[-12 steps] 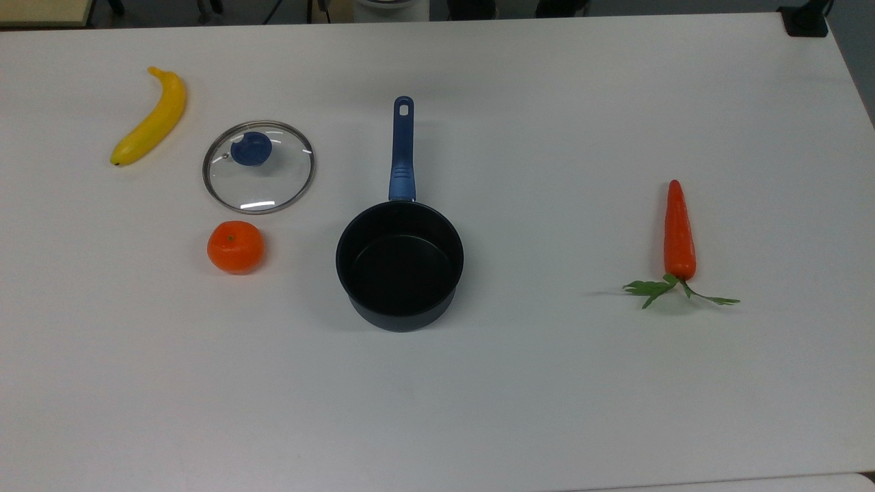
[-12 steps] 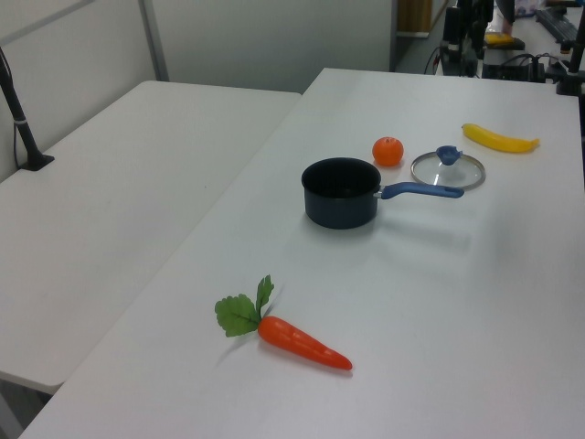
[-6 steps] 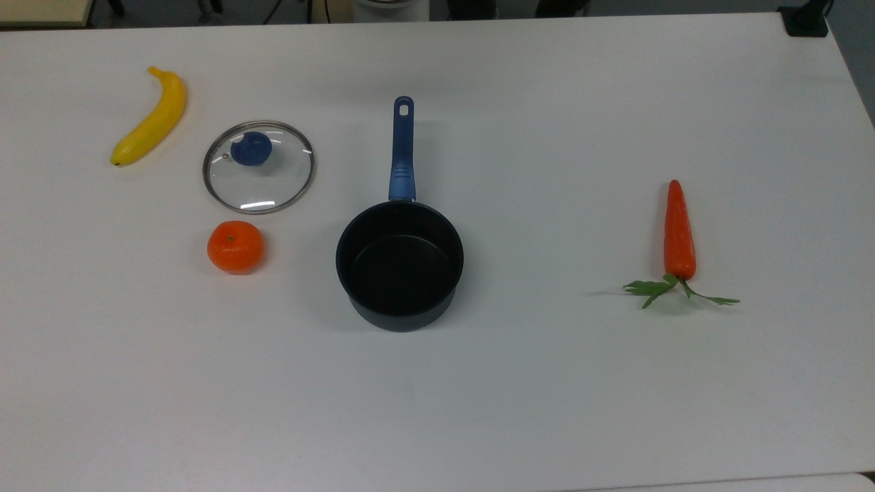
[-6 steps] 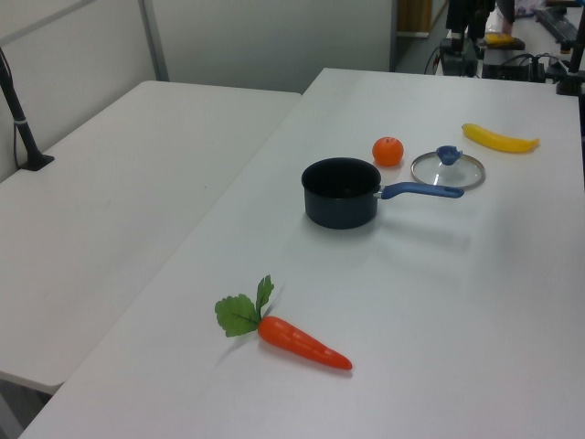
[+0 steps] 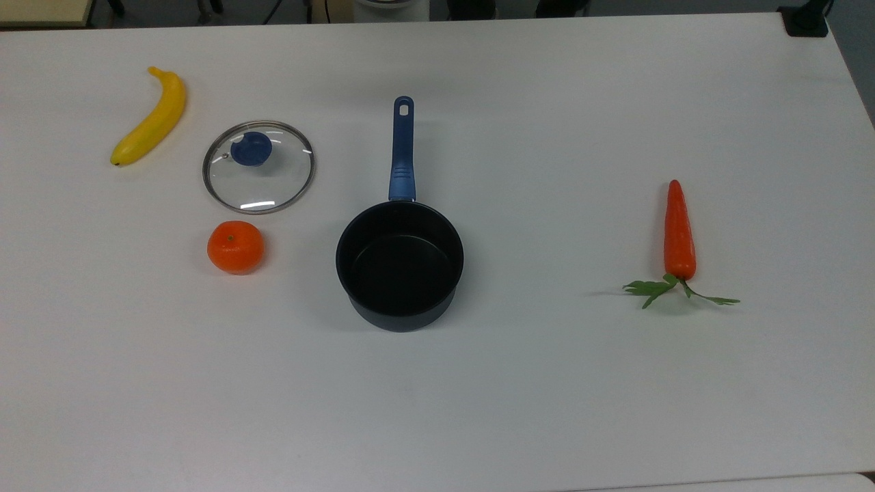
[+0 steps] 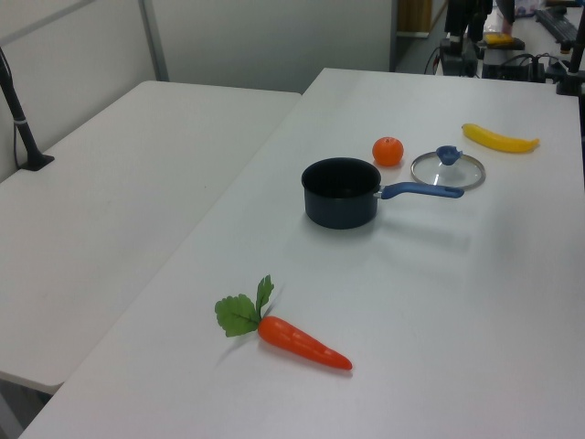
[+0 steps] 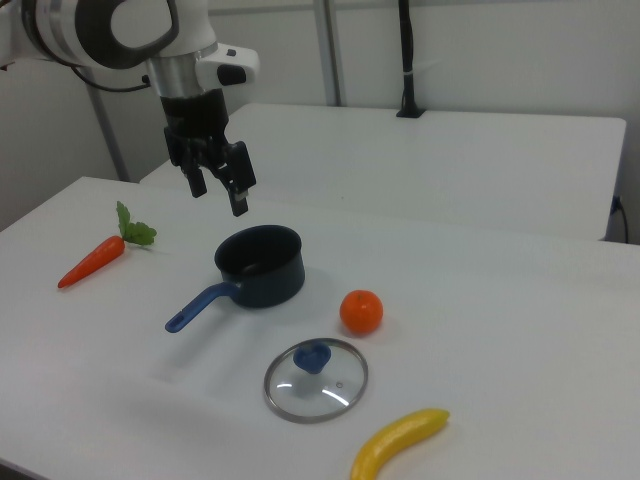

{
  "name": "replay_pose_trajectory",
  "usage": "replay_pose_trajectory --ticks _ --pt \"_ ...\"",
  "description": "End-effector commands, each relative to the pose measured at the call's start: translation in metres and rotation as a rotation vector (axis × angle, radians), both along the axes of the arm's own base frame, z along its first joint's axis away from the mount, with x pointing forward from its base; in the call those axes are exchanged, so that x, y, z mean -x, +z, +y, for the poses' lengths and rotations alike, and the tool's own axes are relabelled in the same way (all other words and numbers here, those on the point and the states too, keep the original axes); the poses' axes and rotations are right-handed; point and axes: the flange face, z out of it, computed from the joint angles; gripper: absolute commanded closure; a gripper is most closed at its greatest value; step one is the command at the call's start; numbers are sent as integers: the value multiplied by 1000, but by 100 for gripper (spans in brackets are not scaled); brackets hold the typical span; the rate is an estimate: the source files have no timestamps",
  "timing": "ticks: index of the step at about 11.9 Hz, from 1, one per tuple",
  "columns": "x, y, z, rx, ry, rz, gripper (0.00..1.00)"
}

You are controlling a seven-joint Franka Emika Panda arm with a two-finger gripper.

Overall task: Close lid
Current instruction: 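Move the gripper down over the blue knob of the glass lid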

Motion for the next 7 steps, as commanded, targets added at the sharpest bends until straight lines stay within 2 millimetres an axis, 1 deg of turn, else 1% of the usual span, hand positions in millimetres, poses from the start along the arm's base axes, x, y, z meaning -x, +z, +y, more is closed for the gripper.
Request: replay_pose_trajectory --ticks 1,2,3,4,5,7 --pt "-23 -14 11 -3 -70 -42 0" --pt "-38 -23 18 -5 -125 -86 0" --pt "-53 -36 33 -4 -156 -114 0" --pt "-67 -49 40 -10 -233 -143 0" --pt "-75 -55 44 -17 -284 -172 0" --pt "-78 -64 51 -10 -252 -160 0"
